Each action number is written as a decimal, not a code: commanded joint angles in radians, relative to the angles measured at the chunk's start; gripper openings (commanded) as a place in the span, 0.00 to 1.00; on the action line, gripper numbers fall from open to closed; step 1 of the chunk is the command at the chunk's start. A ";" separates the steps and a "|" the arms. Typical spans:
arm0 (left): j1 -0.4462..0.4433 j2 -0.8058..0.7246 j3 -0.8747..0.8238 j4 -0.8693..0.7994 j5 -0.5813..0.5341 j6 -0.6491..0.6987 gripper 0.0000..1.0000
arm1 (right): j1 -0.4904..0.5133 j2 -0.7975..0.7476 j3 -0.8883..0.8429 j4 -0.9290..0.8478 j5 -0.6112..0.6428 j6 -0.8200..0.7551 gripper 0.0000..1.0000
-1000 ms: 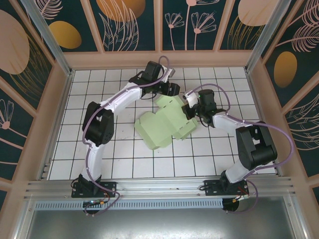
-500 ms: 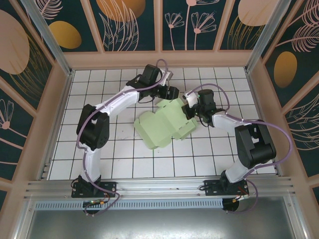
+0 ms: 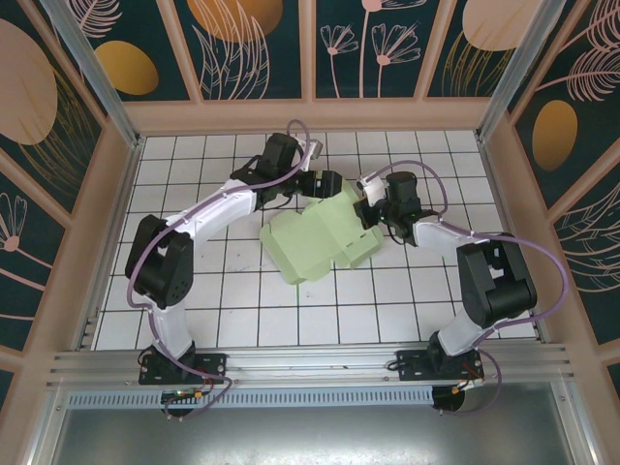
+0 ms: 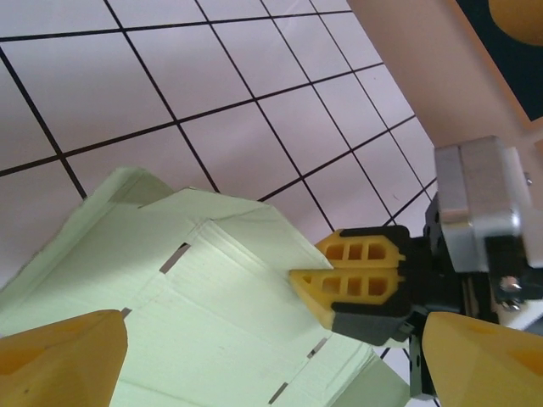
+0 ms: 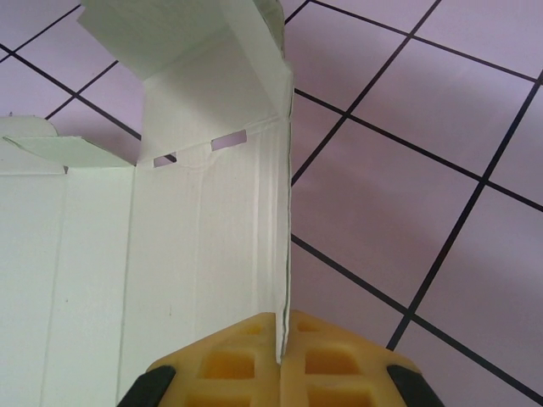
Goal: Fold the paper box
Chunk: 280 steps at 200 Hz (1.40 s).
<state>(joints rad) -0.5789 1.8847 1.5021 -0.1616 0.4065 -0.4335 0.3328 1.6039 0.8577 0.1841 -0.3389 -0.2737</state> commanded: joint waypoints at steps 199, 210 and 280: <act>0.006 0.181 0.220 -0.079 0.164 -0.022 0.69 | -0.001 -0.017 0.022 -0.051 -0.088 -0.036 0.00; 0.006 0.174 0.200 -0.081 0.156 -0.022 0.69 | -0.001 -0.012 0.027 -0.049 -0.088 -0.033 0.00; 0.002 0.155 0.150 -0.034 0.197 -0.078 0.58 | 0.002 0.000 0.040 -0.049 -0.083 -0.027 0.00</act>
<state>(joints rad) -0.5762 2.0914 1.6661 -0.2352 0.5484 -0.4694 0.3328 1.5967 0.8707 0.1165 -0.4164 -0.3077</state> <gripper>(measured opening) 0.620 0.045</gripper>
